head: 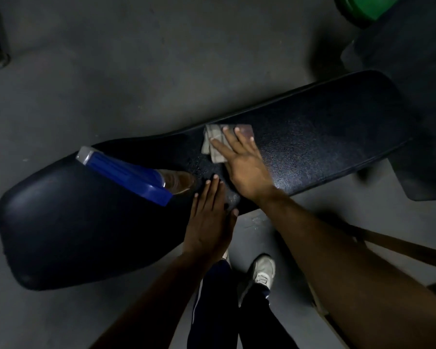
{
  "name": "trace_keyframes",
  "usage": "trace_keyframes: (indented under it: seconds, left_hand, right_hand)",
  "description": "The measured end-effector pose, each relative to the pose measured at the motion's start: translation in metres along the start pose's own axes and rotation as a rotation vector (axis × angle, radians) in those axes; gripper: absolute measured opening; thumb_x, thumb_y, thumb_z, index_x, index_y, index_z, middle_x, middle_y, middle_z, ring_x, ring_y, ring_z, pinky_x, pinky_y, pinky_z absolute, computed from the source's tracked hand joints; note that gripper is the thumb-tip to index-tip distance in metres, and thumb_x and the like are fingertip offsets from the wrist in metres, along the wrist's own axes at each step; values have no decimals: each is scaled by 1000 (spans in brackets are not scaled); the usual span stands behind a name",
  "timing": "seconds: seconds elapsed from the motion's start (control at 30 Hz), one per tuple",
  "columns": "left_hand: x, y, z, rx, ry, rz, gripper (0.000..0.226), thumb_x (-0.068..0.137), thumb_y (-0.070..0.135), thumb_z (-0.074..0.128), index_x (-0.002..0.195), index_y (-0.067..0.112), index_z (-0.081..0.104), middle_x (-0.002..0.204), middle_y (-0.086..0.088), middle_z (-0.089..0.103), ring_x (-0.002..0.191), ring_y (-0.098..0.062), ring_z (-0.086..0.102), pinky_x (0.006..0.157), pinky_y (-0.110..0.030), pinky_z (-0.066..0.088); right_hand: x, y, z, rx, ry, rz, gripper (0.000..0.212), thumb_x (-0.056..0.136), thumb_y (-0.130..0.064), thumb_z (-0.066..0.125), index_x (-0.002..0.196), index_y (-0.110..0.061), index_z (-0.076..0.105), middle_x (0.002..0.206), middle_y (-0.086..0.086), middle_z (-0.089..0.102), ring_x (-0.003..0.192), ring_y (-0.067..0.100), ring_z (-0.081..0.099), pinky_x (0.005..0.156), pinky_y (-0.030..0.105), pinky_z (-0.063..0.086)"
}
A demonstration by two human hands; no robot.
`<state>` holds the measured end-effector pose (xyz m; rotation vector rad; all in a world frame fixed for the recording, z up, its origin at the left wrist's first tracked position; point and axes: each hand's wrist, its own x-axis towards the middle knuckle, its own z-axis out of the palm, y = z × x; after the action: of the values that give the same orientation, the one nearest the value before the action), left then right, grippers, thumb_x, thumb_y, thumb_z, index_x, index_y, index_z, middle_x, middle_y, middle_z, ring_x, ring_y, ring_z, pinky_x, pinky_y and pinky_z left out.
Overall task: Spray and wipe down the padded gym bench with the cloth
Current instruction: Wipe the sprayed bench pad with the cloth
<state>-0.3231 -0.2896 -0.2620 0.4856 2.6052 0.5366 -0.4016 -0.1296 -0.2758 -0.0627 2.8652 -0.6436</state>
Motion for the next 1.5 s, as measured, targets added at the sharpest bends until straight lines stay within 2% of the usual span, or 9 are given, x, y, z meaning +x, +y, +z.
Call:
trace_keyframes:
  seconds: [0.13, 0.27, 0.37, 0.47, 0.63, 0.83, 1.0, 1.3, 1.5]
  left_hand:
    - [-11, -3, 3, -13, -40, -3, 75, 94, 55, 22, 158, 16, 12, 166, 1, 5, 152, -10, -7, 124, -39, 1]
    - [-27, -1, 12, 8, -37, 13, 75, 94, 59, 22, 157, 21, 9, 164, 8, -5, 150, -7, -10, 122, -35, -5]
    - [-36, -2, 16, -36, 15, -72, 75, 93, 58, 25, 157, 21, 12, 163, 11, -4, 150, -4, -9, 120, -29, -8]
    - [-43, -10, 18, -33, 43, -107, 76, 93, 58, 26, 157, 18, 17, 163, 8, 1, 151, -9, -3, 123, -35, 0]
    - [-57, -18, 16, -39, 24, -134, 72, 100, 54, 33, 158, 21, 7, 166, 9, -5, 152, -7, -11, 123, -34, -4]
    - [-62, -13, 9, -49, 39, -187, 75, 97, 59, 26, 158, 20, 8, 166, 7, -5, 151, -7, -12, 121, -31, -8]
    - [-66, -11, 3, -66, 29, -202, 75, 96, 61, 19, 158, 22, 0, 165, 8, -11, 150, -5, -18, 122, -32, -10]
    - [-66, -14, 14, -70, 60, -220, 79, 93, 63, 16, 158, 20, 5, 166, 7, -8, 151, -7, -14, 122, -32, -8]
    - [-75, -14, 17, -73, 79, -236, 79, 94, 63, 18, 158, 19, 8, 165, 7, -5, 151, -7, -12, 120, -30, -9]
  right_hand:
    - [-66, 5, 9, -56, -42, -99, 89, 84, 3, 59, 161, -31, 32, 173, 5, 19, 160, 31, 12, 128, 49, 8]
    - [-97, 36, -7, -44, -81, -26, 93, 83, 8, 58, 161, -34, 32, 173, -1, 18, 161, 27, 9, 127, 42, 5]
    - [-80, 48, -25, -15, -100, 60, 92, 85, 8, 56, 162, -34, 29, 174, -1, 13, 161, 27, 6, 130, 45, 7]
    - [-34, 42, -27, 20, -49, 123, 75, 95, 0, 51, 162, -30, 32, 173, 6, 17, 161, 32, 9, 129, 54, 14]
    - [20, 2, -11, 23, -52, 29, 75, 93, 1, 51, 160, -29, 34, 173, 8, 17, 160, 35, 10, 129, 55, 10]
    - [-36, -20, 4, -70, -92, -114, 89, 88, 5, 53, 163, -34, 25, 174, 2, 12, 161, 31, 5, 128, 45, 3]
    - [-86, -5, -4, -141, -248, -149, 91, 91, 6, 49, 164, -36, 14, 175, 0, 2, 162, 27, -4, 126, 41, -4]
    - [22, -39, -7, -94, -217, -150, 88, 90, 13, 46, 163, -33, 27, 175, 4, 8, 161, 32, 2, 129, 47, 4]
    - [-23, -31, -6, -129, -217, -180, 86, 93, 7, 46, 164, -35, 21, 175, 2, 6, 162, 30, 0, 129, 46, 3]
